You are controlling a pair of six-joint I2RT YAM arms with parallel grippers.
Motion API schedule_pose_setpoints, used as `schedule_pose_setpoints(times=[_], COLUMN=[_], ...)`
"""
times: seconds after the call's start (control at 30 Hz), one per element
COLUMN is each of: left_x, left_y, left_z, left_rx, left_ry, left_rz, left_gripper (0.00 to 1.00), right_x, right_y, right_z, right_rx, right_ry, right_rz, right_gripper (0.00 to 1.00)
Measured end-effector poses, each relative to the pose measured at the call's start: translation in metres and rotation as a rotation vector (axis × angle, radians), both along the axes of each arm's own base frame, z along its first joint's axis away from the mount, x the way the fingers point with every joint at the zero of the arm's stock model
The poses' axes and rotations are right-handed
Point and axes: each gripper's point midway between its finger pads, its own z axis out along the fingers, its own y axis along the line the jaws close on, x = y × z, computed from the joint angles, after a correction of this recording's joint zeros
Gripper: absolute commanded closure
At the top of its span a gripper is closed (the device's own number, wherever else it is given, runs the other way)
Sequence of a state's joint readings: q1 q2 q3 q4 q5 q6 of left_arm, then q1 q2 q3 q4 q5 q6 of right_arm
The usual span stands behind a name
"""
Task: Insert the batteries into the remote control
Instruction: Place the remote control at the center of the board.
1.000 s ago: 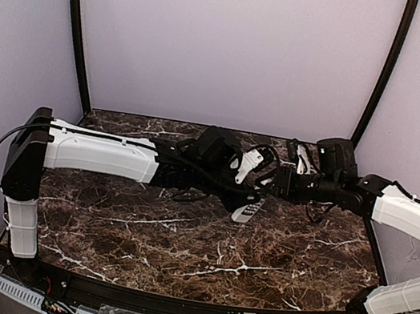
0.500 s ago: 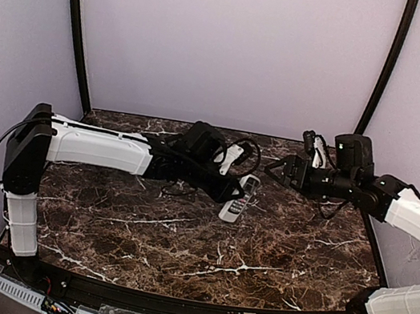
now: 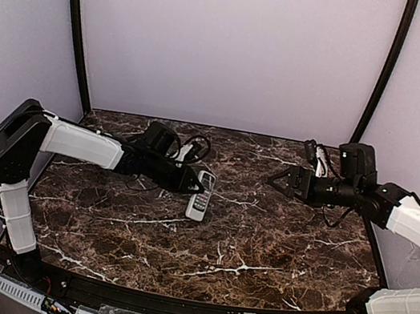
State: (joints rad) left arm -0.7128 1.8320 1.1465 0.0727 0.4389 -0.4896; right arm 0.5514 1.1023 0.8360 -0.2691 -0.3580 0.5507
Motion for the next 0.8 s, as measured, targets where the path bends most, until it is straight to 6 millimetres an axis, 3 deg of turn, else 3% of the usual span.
schedule_pose_setpoints(times=[0.13,0.33,0.57,0.8], left_x=[0.004,0.013,0.015,0.019], left_y=[0.011,0.009,0.007,0.009], left_z=[-0.006,-0.004,-0.028,-0.039], left_rx=[-0.028,-0.093,-0.119,-0.131], left_ry=[0.058,0.096,0.185,0.230], left_rz=[0.033,0.046,0.050,0.065], left_gripper=[0.95,0.94,0.92,0.77], right_x=[-0.004,-0.006,-0.007,-0.007], right_y=[0.004,0.008,0.012,0.014], right_z=[-0.003,-0.006,-0.010,-0.013], right_rx=[0.008,0.016,0.024,0.027], right_ry=[0.012,0.024,0.042,0.058], right_rz=[0.030,0.062,0.084,0.097], right_gripper=[0.01,0.01,0.01,0.01])
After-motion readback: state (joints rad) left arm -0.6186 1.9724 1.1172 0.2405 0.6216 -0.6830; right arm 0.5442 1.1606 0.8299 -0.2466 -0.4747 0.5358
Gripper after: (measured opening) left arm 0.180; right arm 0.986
